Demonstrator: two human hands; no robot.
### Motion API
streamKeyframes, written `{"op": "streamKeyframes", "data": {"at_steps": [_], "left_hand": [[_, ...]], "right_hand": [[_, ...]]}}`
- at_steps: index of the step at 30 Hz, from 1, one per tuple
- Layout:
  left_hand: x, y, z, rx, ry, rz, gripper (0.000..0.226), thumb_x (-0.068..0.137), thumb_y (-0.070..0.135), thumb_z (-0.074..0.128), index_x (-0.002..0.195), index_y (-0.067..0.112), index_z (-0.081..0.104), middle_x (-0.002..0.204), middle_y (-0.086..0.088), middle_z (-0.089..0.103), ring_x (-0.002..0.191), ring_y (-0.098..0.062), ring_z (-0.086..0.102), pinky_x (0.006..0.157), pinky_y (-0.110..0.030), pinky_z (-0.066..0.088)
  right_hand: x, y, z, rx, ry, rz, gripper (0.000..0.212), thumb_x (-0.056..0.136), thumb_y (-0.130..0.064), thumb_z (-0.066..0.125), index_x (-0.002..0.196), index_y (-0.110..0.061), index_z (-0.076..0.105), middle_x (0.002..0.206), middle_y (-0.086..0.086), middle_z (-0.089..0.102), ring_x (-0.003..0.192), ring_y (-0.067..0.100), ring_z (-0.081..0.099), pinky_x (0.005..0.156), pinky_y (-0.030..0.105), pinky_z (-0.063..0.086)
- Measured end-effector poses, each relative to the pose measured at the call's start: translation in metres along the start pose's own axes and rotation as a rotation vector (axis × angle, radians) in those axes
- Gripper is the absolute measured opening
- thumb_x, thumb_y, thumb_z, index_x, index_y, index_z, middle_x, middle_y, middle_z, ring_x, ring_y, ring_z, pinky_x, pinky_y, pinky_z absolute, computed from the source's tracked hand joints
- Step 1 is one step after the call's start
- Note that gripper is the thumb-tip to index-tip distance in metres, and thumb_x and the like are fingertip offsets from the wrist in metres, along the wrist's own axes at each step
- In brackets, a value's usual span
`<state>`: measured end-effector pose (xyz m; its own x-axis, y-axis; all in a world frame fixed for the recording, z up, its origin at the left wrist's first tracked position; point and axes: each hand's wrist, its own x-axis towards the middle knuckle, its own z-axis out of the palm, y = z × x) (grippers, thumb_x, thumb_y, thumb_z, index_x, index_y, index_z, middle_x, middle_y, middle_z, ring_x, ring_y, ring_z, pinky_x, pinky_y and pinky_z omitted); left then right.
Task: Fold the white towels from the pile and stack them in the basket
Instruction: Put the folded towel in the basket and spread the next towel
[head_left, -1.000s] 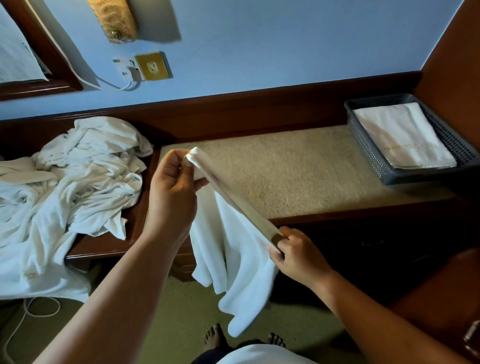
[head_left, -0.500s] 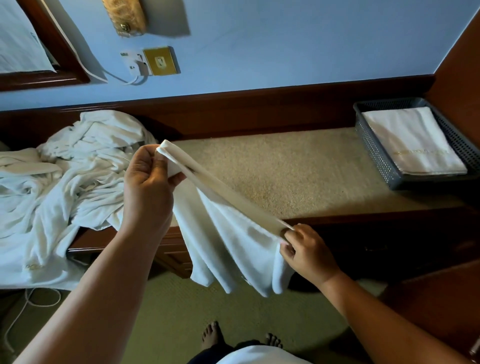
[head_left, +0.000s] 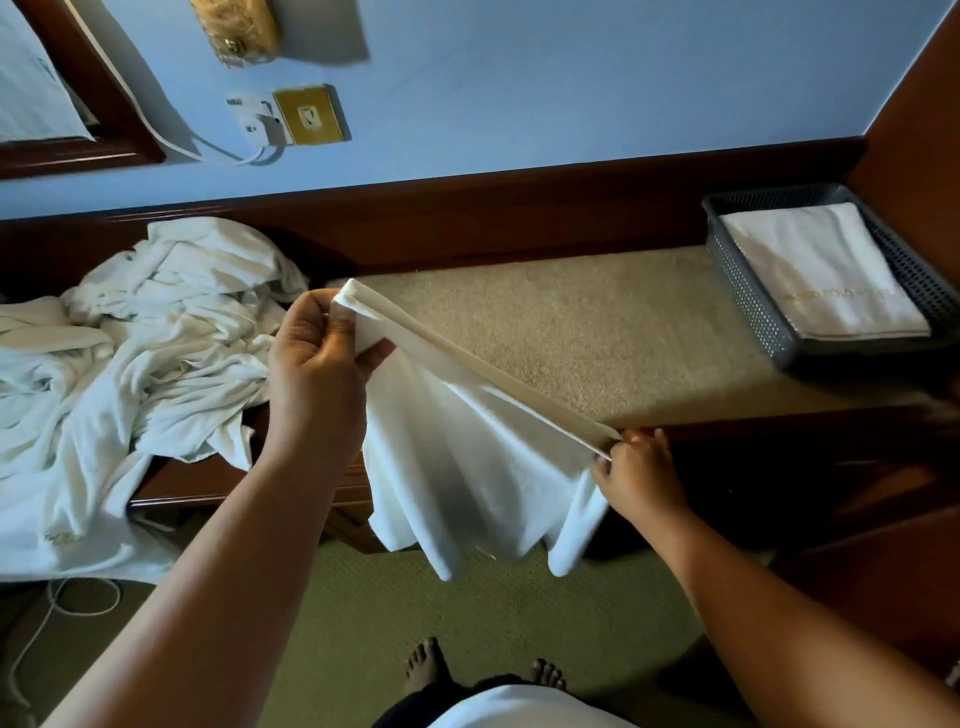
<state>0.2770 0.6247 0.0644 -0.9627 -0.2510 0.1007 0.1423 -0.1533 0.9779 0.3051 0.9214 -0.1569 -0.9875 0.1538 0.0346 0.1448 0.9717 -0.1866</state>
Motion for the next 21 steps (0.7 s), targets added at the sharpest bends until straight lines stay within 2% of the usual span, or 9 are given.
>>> {"op": "streamKeyframes", "data": {"at_steps": [3,6,9,11,12,13,15,18,21], "left_hand": [[0.003,0.001,-0.002,-0.082,0.138,-0.097,0.028,0.108,0.012,0.040,0.088,0.020,0.058,0.096,-0.002,0.059,0.095,-0.015,0.058,0.091,-0.043,0.058],[0.010,0.002,-0.006,-0.184,0.213,-0.179,0.023,0.108,0.012,0.038,0.096,0.016,0.057,0.108,-0.011,0.057,0.103,-0.023,0.057,0.089,-0.046,0.059],[0.006,0.004,-0.003,-0.203,0.114,-0.168,0.022,0.107,0.009,0.041,0.095,0.017,0.057,0.098,-0.008,0.059,0.091,-0.019,0.061,0.086,-0.049,0.059],[-0.001,0.006,0.003,-0.123,0.010,-0.125,0.024,0.106,0.009,0.043,0.091,0.018,0.058,0.088,-0.002,0.061,0.084,-0.014,0.063,0.080,-0.044,0.060],[-0.005,0.006,0.007,-0.066,-0.040,-0.097,0.025,0.106,0.009,0.043,0.090,0.019,0.059,0.084,0.001,0.062,0.080,-0.012,0.064,0.077,-0.041,0.059],[-0.009,0.007,0.011,-0.015,-0.089,-0.071,0.026,0.106,0.009,0.042,0.089,0.019,0.059,0.080,0.003,0.062,0.077,-0.011,0.063,0.075,-0.039,0.059],[-0.018,0.007,0.019,0.060,-0.182,-0.024,0.024,0.105,0.010,0.044,0.087,0.017,0.058,0.077,0.002,0.060,0.075,-0.012,0.062,0.071,-0.035,0.057],[-0.030,0.009,0.029,0.138,-0.273,0.015,0.021,0.106,0.010,0.044,0.090,0.010,0.057,0.078,-0.002,0.062,0.076,-0.018,0.065,0.072,-0.036,0.058],[-0.033,0.012,0.031,0.226,-0.290,0.048,0.020,0.107,0.005,0.042,0.094,0.004,0.057,0.076,0.000,0.066,0.076,-0.019,0.070,0.072,-0.037,0.060]], "right_hand": [[0.000,0.013,0.010,0.017,-0.119,0.118,0.022,0.084,-0.015,0.067,0.075,0.003,0.073,0.083,0.022,0.066,0.079,0.040,0.066,0.102,0.052,0.039],[-0.002,0.014,0.010,0.082,-0.139,0.096,0.023,0.087,-0.015,0.064,0.076,0.003,0.071,0.088,0.021,0.066,0.082,0.040,0.065,0.094,0.046,0.043],[-0.003,-0.005,0.006,0.099,-0.391,0.177,0.033,0.094,-0.037,0.053,0.094,-0.010,0.071,0.104,0.013,0.069,0.096,0.035,0.065,0.092,0.039,0.049],[-0.008,-0.023,0.002,0.085,-0.597,0.233,0.048,0.090,-0.056,0.053,0.109,-0.014,0.067,0.117,0.010,0.066,0.106,0.033,0.064,0.097,0.044,0.050],[-0.011,-0.035,0.000,0.117,-0.617,0.228,0.060,0.084,-0.064,0.058,0.118,-0.014,0.064,0.124,0.009,0.062,0.110,0.033,0.062,0.098,0.046,0.050],[-0.014,-0.048,-0.004,0.215,-0.546,0.205,0.071,0.079,-0.067,0.063,0.126,-0.014,0.060,0.131,0.009,0.056,0.114,0.032,0.061,0.099,0.044,0.050],[-0.021,-0.078,-0.021,0.505,-0.259,0.114,0.078,0.074,-0.060,0.075,0.132,-0.014,0.052,0.134,0.007,0.047,0.113,0.026,0.058,0.097,0.036,0.050],[-0.023,-0.109,-0.050,0.733,0.182,-0.104,0.057,0.076,-0.049,0.074,0.117,-0.013,0.056,0.131,0.005,0.043,0.114,0.019,0.052,0.094,0.030,0.048],[-0.023,-0.119,-0.074,0.949,0.350,-0.265,0.036,0.085,-0.035,0.068,0.106,-0.008,0.057,0.134,0.007,0.045,0.131,0.016,0.044,0.108,0.025,0.036]]}}
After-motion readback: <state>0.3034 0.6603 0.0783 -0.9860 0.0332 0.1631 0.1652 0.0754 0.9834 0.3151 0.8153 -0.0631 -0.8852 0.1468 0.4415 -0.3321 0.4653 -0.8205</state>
